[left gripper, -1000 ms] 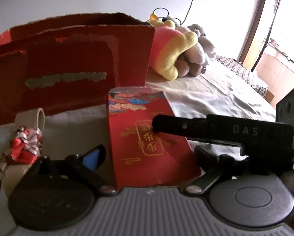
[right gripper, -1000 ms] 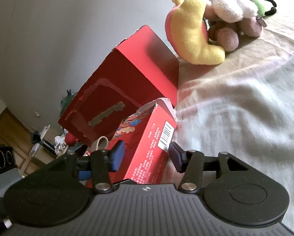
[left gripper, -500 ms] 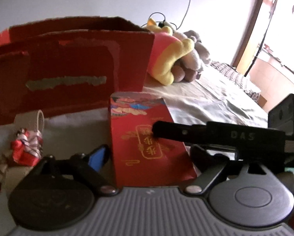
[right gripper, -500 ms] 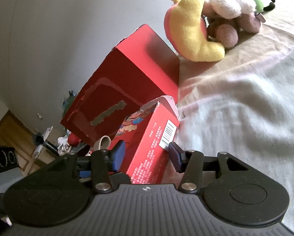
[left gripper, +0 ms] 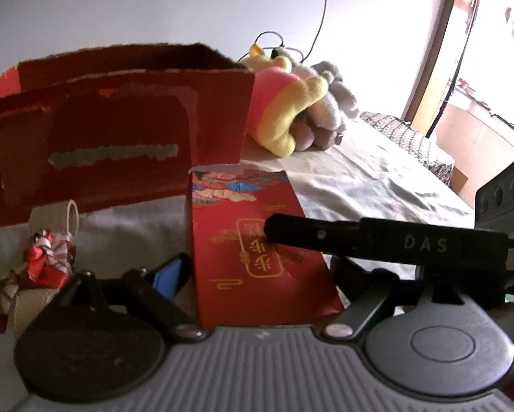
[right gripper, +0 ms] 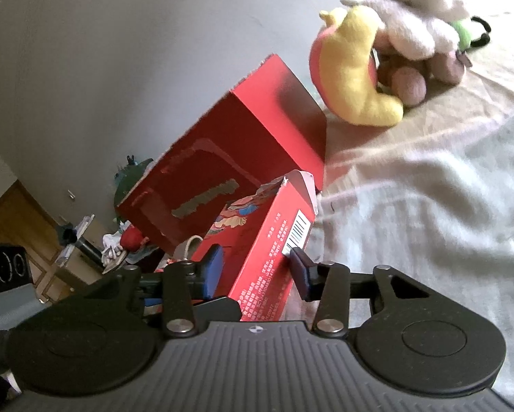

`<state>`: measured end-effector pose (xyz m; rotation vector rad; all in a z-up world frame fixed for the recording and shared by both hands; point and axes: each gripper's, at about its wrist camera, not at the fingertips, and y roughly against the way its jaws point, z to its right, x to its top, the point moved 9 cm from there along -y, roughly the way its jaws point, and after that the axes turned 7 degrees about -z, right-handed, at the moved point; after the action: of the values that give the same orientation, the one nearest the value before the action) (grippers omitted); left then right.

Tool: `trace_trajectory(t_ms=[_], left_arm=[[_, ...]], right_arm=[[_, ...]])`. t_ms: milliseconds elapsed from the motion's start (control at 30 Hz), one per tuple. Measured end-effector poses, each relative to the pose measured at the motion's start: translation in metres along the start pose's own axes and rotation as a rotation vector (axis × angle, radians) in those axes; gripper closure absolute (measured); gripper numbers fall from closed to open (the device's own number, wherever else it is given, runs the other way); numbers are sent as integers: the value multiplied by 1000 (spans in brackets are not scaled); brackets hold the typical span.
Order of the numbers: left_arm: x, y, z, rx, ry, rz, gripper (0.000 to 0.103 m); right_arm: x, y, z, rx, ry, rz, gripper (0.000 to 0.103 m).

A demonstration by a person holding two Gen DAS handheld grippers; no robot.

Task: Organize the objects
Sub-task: 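Lower the right tool onto the red printed paper box and grasp it, then lift the paper box with the right tool and lower it into the red box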

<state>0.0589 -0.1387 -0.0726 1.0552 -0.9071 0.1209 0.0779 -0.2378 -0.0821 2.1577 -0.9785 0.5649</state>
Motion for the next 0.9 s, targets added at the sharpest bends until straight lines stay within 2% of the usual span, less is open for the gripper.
trace_trajectory(t_ms=[300,533,733,900], left_arm=[[18,34,30,-54,-56,85,16],[47,65,43,-69,-118,168,16],[80,95,39,-28,-181,243,17],[110,109,22,33,-190,286,17]], right_arm=[[17,39,-20,2,36,85,57],[43,55,-44,-1,84,163,57],[78,48,-71,18,128,190,57],[109,24,-91,43,149,186,57]])
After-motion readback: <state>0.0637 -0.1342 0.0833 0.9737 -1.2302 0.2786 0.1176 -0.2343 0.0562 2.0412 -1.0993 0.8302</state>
